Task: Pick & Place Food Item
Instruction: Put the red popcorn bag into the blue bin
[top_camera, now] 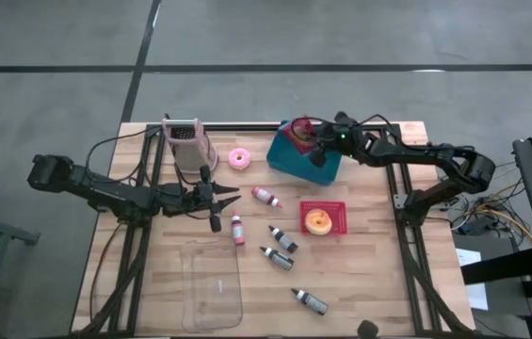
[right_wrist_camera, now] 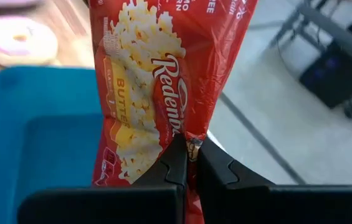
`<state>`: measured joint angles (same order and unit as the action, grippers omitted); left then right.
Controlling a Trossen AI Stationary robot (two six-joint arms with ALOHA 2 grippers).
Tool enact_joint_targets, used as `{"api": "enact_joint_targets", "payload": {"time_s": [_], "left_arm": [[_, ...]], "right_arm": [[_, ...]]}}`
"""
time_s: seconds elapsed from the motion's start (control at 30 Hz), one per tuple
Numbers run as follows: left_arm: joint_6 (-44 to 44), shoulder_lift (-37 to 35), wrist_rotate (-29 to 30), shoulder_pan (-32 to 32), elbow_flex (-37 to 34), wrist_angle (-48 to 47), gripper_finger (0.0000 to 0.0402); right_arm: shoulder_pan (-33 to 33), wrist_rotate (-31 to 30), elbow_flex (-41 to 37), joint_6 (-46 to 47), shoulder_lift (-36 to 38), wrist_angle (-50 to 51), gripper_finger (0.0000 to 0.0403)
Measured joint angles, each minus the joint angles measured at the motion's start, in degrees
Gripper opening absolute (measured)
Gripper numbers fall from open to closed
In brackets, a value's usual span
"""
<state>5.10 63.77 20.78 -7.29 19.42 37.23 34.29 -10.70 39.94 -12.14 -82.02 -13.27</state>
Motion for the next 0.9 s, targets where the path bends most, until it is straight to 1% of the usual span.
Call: {"api": "enact_joint_targets", "payload": {"time_s": [0.5, 0.67, 0.77, 0.9], "left_arm": [[0.0, 0.0, 0.0, 0.0, 0.0, 0.0, 0.0097], [0.0, 0.0, 0.0, 0.0, 0.0, 0.0, 0.0097], [0.0, 0.0, 0.0, 0.0, 0.0, 0.0, 0.0097], [0.0, 0.0, 0.0, 0.0, 0.0, 0.0, 0.0097]], "right_arm": [[4.8, 0.0, 0.1, 5.3, 0.0, 15.6, 0.0008], [4.8, 0.5, 0.1, 4.8, 0.0, 17.6, 0.0008], [4.8, 1.9, 0.1, 4.8, 0.0, 17.8, 0.0008], [4.8, 2.0, 0.1, 4.9, 0.0, 17.8, 0.0009]]}}
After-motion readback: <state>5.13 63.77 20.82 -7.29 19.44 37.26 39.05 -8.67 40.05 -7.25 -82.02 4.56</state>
